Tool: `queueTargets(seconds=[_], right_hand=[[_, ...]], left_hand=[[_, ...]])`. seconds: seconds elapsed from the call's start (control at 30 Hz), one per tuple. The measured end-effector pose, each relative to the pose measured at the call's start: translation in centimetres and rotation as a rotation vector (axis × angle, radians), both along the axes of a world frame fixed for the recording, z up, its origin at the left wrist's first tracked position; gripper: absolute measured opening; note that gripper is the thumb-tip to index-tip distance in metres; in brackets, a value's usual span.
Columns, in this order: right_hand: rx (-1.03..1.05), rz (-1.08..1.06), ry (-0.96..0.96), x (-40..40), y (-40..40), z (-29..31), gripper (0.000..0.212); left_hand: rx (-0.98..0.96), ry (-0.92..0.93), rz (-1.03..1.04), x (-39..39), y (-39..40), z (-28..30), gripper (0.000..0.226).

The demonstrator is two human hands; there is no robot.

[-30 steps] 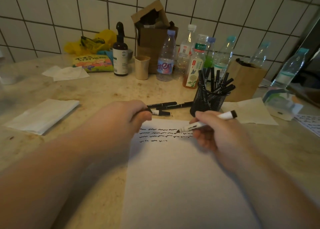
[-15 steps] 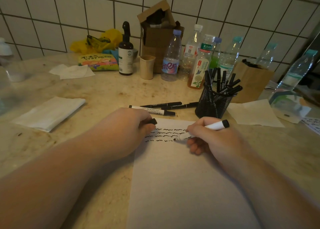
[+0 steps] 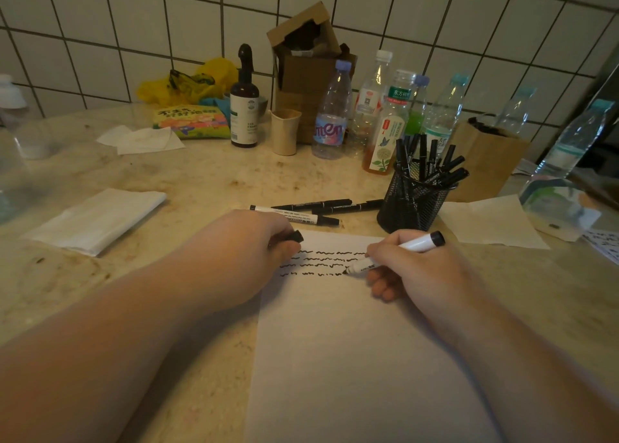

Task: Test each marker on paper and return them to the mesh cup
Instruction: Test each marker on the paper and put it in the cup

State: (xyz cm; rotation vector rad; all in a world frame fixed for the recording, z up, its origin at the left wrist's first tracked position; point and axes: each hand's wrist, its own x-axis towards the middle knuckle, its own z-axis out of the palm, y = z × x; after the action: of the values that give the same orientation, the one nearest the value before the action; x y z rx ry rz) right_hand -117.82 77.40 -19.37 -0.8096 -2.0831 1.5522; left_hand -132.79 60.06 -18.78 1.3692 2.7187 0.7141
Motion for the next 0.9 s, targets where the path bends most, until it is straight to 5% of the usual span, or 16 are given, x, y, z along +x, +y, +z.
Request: queueTargets(seconds=[0.47,0.67,0.9], right_hand=[[-0.185,0.123,0.180,0.4,-0.4,0.9,0.013],[-0.371,0.222,0.321,0.7,-0.5,1.3,0.031],[-0.291,0.275,0.256,0.8,-0.6,1.2,0.025]], left_hand=[[0.008,-0.017,-0.079,0.3,0.0,0.1,0.019],[0.051,-0.042,-0.123,0.6,0.1,0.3,0.018],[0.035,-0.007,-0.163,0.8,0.2,0.4,0.018]])
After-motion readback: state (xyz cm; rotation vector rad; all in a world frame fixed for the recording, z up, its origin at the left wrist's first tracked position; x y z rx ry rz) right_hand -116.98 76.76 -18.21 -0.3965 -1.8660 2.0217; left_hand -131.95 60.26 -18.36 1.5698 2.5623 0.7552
